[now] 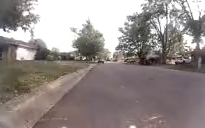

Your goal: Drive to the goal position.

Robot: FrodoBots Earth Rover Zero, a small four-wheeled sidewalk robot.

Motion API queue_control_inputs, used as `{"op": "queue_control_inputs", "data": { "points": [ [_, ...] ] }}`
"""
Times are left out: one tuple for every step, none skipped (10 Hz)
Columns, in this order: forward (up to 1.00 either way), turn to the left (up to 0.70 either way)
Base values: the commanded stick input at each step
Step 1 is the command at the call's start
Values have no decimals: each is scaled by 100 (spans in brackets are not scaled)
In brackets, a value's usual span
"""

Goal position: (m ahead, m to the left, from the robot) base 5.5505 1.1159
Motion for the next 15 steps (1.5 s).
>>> {"op": "queue_control_inputs", "data": {
  "points": [
    [100,0],
    [100,0],
    [100,0],
    [100,0],
    [100,0],
    [100,0],
    [100,0],
    [99,0],
    [99,0],
    [100,0],
    [100,0],
    [100,0],
    [100,0],
    [100,0],
    [100,0]
  ]
}}
